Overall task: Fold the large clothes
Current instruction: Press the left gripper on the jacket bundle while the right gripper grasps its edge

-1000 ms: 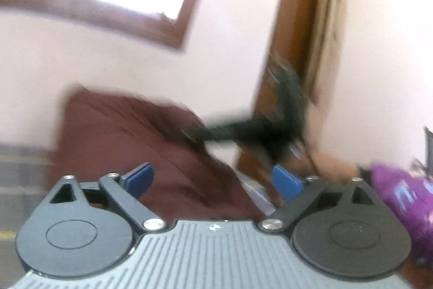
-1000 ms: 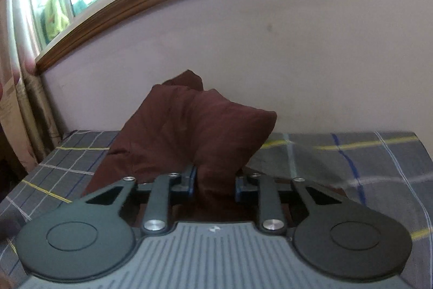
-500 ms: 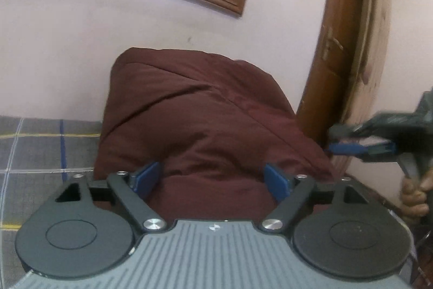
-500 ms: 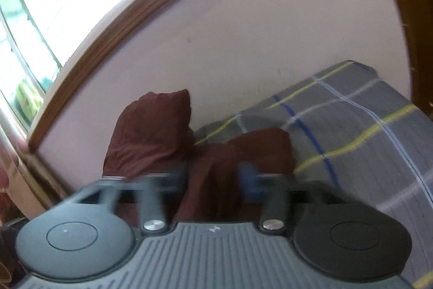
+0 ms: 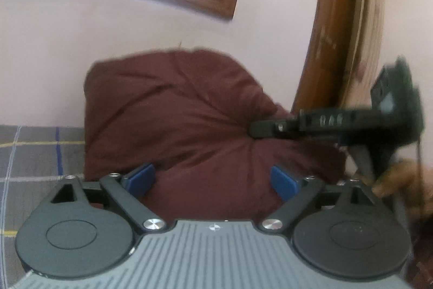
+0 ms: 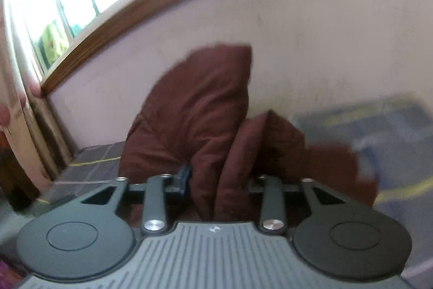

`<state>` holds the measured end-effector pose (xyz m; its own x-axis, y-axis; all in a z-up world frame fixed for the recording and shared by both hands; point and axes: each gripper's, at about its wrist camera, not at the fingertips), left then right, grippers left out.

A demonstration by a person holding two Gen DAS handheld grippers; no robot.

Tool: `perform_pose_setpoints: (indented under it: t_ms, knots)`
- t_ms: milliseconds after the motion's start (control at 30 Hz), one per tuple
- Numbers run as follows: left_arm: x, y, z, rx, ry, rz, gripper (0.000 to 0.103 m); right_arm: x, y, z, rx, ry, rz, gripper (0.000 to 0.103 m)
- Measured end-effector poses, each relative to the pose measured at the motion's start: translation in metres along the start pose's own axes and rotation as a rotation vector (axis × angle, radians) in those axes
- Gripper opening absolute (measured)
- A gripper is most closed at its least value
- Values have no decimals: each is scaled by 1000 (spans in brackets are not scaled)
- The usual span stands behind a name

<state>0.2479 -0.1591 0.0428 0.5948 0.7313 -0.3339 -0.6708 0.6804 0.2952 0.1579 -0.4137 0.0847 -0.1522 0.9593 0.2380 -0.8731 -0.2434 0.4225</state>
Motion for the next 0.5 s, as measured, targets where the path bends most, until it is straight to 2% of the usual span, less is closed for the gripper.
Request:
perform_pose_setpoints:
  t_ms: [67,133,233,300,367,433,500]
  knots:
    - [-3,10,10,-70,2,12,97,-3,13,1,-5,39,-13,27]
    - [-3,10,14,-116,6,25,100,-17,26,-13,-4,13,-44,24]
    - [-2,-12,5,-37,23,21,98,-35,39,-42,-11,-60,-77,20]
    - [-7,-29,-9,15,0,33,99,-51,46,-62,-26,-144,-91,17]
    - [-15,-35,-23,13,-44,71,101,-66,50,-79,-22,-208,-109,13]
    - [-16,-36,-30,17,-51,60,101,-70,49,-95,-21,-258,-96,13]
    - [-14,-37,-33,26,-61,59,101,-72,58,-96,-66,-285,-88,14]
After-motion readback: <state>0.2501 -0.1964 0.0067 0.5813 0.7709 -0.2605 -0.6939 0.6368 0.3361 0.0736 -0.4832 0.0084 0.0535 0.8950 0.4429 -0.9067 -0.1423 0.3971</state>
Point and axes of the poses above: each gripper's, at about its wrist camera, not at the fingertips, and y roughly against the way its jaws point, x to its left, z to its top, and after that the axes turned 7 degrees about y, right-handed
